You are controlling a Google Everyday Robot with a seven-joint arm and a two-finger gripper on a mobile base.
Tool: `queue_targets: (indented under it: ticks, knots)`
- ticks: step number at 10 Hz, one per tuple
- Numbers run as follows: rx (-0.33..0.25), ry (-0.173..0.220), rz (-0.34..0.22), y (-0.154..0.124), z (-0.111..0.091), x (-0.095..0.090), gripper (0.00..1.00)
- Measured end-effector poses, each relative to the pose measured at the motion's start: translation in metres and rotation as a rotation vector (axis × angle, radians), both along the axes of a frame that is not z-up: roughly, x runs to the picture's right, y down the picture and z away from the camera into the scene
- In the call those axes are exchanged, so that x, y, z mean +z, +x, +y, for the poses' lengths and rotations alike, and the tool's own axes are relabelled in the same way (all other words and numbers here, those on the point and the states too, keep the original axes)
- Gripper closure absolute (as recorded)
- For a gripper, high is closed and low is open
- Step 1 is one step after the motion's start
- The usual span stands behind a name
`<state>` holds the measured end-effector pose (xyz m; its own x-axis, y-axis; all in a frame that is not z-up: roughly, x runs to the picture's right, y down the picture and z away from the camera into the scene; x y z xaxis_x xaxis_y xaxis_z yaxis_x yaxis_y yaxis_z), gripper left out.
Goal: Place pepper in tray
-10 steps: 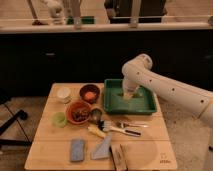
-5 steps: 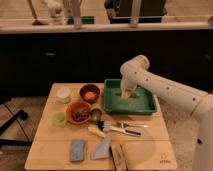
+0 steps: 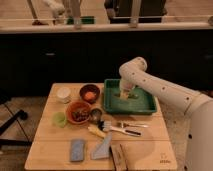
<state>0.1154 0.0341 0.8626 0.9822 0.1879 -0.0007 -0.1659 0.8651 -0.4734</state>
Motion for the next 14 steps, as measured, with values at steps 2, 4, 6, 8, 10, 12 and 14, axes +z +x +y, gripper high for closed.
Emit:
queue_targets:
  ticks: [2,4,6,8,10,12,14]
  knots:
    - [0.006,-0.006,0.002,0.001,0.004,0.010,0.99]
    - [0.005,-0.008,-0.001,-0.001,0.004,0.015,0.99]
    - [0.007,-0.012,-0.003,-0.002,0.003,0.019,0.99]
    - [0.014,-0.014,-0.002,0.001,0.003,0.025,0.99]
    - [0.016,-0.015,-0.003,0.001,0.001,0.027,0.99]
    - [0.016,-0.016,-0.007,0.000,0.000,0.030,0.91]
    - [0.021,-0.017,-0.007,0.002,-0.001,0.032,0.90]
